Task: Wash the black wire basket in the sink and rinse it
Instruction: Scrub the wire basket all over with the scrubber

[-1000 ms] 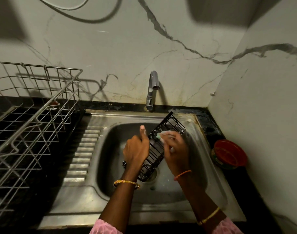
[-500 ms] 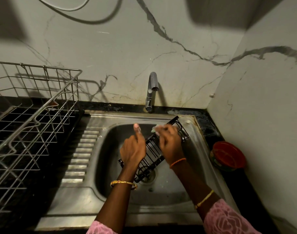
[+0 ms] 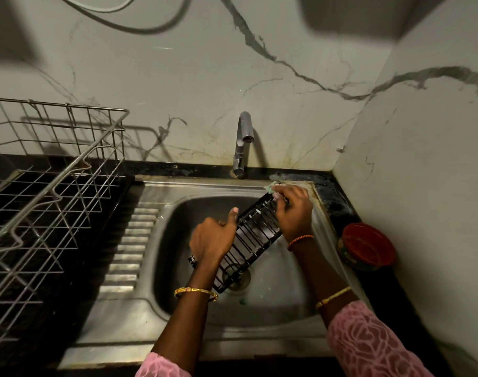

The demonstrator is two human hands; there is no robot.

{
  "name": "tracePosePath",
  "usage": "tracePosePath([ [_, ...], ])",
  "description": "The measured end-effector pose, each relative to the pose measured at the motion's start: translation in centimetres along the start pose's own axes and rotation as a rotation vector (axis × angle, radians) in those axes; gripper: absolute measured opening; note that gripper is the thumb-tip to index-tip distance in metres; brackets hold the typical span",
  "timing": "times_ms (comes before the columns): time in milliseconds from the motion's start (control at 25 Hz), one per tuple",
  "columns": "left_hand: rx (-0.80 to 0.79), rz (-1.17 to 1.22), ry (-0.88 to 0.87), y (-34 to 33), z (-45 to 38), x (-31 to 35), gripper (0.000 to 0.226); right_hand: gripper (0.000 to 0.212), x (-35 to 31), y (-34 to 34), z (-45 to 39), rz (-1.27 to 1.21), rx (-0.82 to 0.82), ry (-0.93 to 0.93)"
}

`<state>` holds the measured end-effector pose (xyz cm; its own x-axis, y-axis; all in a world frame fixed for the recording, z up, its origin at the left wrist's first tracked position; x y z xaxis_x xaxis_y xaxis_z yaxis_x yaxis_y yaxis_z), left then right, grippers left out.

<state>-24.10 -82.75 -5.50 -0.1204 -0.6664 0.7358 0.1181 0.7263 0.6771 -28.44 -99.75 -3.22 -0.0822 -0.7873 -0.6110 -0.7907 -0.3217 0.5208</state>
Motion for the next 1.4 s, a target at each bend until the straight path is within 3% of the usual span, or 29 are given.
tracePosePath([
  [240,0.02,-0.014,0.002,-0.3,-0.1,-0.3,0.064,0.024,-1.6,-0.8,3.4,-0.012,-0.138,0.124],
  [480,0.011,-0.012,0.012,-0.9,-0.7,-1.1,0.069,0.022,-0.4,1.3,6.3,-0.01,-0.157,-0.055],
  [680,-0.008,0.006,0.033,-1.0,-0.7,-1.5,0.073,0.021,-1.0,0.8,5.3,-0.017,-0.181,-0.057],
  [960,-0.001,0.025,0.04,-1.0,-0.5,-0.7,0.068,0.022,-0.6,-0.8,4.3,-0.087,-0.142,-0.007],
  [1160,-0.008,0.012,0.076,-1.4,-1.0,-1.9,0.074,0.025,2.3,0.5,7.7,0.044,-0.091,-0.051],
  [1400,-0.006,0.042,0.099,-1.7,-0.5,-1.6,0.071,0.034,0.6,-2.1,5.2,0.115,-0.092,0.035],
])
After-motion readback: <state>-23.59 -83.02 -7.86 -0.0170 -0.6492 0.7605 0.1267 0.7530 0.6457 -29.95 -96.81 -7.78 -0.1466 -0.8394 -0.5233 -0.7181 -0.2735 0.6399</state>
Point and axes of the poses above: each hand's wrist, its own z-axis away from the middle knuckle, its own y-axis out of the back of the hand, x = y × z, the point moved 2 cm from there along -z, towards the middle knuckle, and after that the axes turned 4 degrees about -y, right-handed, at the moved point
